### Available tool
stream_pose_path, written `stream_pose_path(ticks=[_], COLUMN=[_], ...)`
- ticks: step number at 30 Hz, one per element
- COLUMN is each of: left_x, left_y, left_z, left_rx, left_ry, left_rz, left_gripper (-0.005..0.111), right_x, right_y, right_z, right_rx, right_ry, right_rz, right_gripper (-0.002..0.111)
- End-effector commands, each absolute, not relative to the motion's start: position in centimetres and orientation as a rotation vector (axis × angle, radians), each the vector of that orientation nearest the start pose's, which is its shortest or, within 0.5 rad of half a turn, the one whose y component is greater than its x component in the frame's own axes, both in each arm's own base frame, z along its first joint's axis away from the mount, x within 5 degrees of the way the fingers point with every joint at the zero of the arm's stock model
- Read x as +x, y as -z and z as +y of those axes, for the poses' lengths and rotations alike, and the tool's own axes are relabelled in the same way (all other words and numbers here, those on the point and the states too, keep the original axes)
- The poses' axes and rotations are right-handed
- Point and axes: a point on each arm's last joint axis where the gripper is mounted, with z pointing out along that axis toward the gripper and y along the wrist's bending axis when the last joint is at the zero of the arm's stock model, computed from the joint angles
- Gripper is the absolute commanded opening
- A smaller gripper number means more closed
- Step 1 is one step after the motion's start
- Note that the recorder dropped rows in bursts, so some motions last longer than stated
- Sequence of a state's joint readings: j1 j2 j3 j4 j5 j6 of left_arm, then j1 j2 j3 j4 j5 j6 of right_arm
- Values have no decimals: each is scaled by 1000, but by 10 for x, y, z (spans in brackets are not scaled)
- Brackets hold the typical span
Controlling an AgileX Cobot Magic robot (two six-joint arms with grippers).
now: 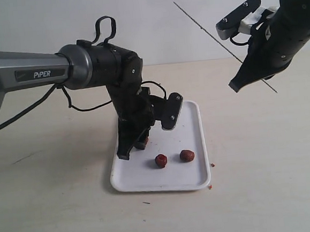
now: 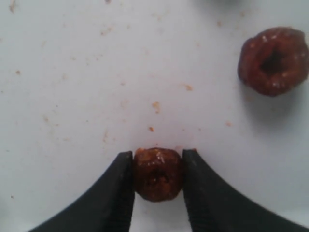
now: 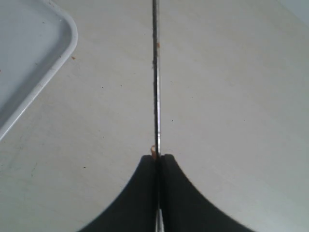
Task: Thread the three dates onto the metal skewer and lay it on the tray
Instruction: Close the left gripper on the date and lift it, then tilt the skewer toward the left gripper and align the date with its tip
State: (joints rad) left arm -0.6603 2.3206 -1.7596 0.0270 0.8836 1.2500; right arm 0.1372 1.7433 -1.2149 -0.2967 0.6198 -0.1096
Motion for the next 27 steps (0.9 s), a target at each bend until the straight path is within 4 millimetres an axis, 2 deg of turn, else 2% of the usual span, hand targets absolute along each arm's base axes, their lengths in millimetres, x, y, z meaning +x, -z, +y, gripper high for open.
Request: stream_pose_path(ticks=[1, 5, 7, 9, 10, 12, 14, 16, 21, 23, 27], left_x=[375, 375, 375, 375, 375, 380, 386, 397, 411, 417, 420], left_y=[-129, -136, -136, -137, -140, -156, -177, -202, -231, -241, -249], left_z=[-290, -290, -290, -290, -290, -283, -270, -248, -208, -186, -168], left_rx=[-2712, -2706, -2706, -2698, -2687, -2615, -2511, -2388, -2190, -2067, -1939], left_ry=[128, 132, 132, 131, 131, 113, -76, -396, -791, -948, -1135], left_rz=[-1975, -2008, -2008, -2022, -2047, -2204, -2425, -2629, -2805, -2875, -2906], left_gripper=[34, 32, 24, 22, 22, 22, 22, 22, 22, 22, 22], right_x=[368, 368, 368, 368, 368, 369, 370, 369, 368, 369, 368], right_y=[-231, -231, -231, -231, -232, -232, -232, -227, -206, -191, -178], right_z=[34, 34, 34, 34, 34, 34, 35, 36, 37, 43, 55], right_rx=[-567, -567, -566, -565, -565, -597, -633, -711, -857, -955, -1163], right_ry=[291, 290, 288, 288, 287, 301, 302, 303, 293, 214, 42], right_rz=[2535, 2531, 2533, 2531, 2528, 2511, 2502, 2513, 2595, 2612, 2559], right_gripper=[0, 0, 0, 0, 0, 0, 0, 0, 0, 0, 0])
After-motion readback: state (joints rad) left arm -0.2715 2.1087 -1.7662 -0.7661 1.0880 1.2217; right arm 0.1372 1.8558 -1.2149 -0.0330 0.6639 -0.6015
